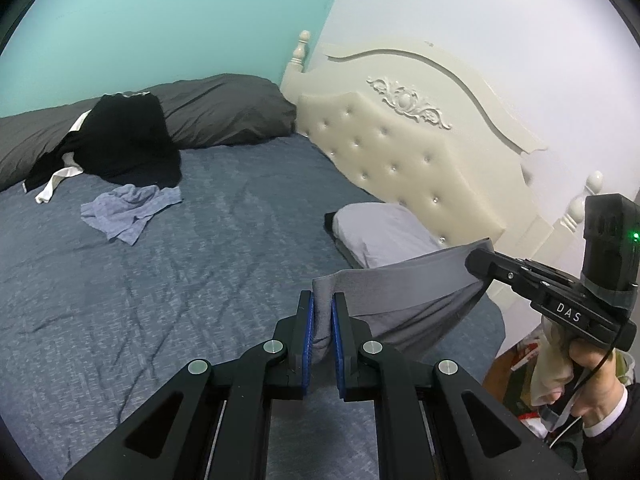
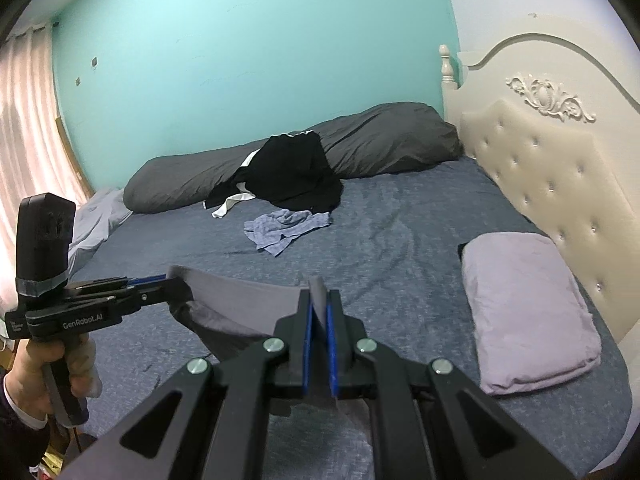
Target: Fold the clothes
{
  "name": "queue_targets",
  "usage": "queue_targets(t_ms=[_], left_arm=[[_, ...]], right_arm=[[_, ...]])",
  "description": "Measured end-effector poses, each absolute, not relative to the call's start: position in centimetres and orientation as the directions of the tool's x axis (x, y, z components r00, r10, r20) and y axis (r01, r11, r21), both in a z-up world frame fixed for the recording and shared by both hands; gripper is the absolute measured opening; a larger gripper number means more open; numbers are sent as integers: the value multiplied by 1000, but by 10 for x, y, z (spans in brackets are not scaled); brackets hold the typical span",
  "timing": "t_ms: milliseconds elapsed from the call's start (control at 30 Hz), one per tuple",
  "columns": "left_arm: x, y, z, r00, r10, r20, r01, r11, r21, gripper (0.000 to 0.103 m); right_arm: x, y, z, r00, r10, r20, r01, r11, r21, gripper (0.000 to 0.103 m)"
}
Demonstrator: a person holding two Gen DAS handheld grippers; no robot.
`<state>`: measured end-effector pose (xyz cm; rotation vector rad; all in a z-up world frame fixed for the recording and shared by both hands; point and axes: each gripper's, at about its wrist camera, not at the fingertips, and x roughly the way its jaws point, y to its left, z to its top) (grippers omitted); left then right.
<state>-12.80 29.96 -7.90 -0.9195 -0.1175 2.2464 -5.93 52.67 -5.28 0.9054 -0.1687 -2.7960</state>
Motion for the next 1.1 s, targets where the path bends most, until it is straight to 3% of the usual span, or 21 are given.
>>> queue_targets(t_ms=[1100], left_arm=[[-114,445,-62,-425,686,-591,-674,-675,-299,9]], right_arm=[[-30,660,-39,-816,-122,-566,26,-984,175,6]])
